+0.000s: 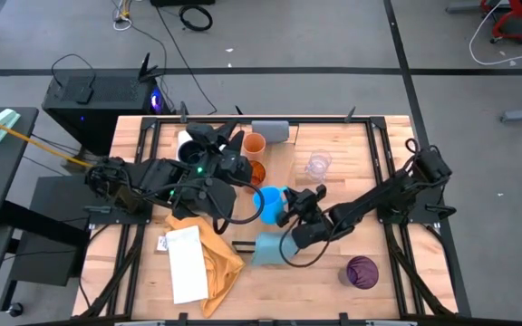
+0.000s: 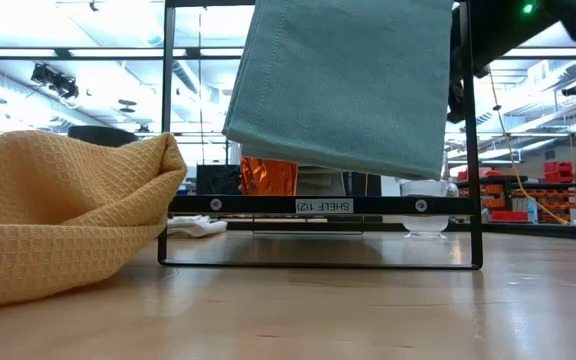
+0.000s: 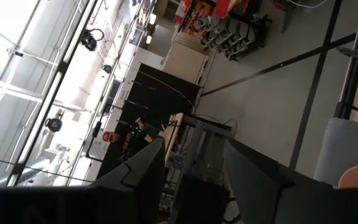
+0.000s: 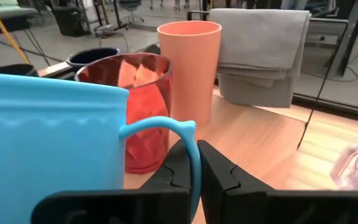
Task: Stack small to large cups/mugs on shelf
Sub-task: Put the light blue mug on the shelf
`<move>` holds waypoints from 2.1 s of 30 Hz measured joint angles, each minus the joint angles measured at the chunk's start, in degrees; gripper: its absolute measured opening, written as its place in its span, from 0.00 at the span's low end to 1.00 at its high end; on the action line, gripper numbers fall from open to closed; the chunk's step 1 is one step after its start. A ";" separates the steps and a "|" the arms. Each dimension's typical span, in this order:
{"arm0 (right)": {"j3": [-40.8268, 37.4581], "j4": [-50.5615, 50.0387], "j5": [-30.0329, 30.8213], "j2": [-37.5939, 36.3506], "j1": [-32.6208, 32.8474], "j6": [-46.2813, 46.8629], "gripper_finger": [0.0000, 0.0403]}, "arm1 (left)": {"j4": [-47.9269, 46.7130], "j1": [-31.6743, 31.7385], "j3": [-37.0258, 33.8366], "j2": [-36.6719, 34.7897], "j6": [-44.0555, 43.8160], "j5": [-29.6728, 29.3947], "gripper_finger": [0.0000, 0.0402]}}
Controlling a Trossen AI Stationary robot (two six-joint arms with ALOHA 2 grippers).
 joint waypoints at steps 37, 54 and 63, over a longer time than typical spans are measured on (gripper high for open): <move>-8.05 9.30 9.15 1.64 0.23 -4.48 0.03 | 0.02 -0.01 0.00 0.00 0.63 0.09 0.38; -10.42 9.06 19.19 1.62 1.70 -6.59 0.03 | 0.04 -0.02 0.00 0.02 3.94 2.40 0.35; -10.99 8.78 19.11 6.86 1.35 1.07 0.03 | 0.05 -0.02 -0.02 0.04 4.92 2.41 0.35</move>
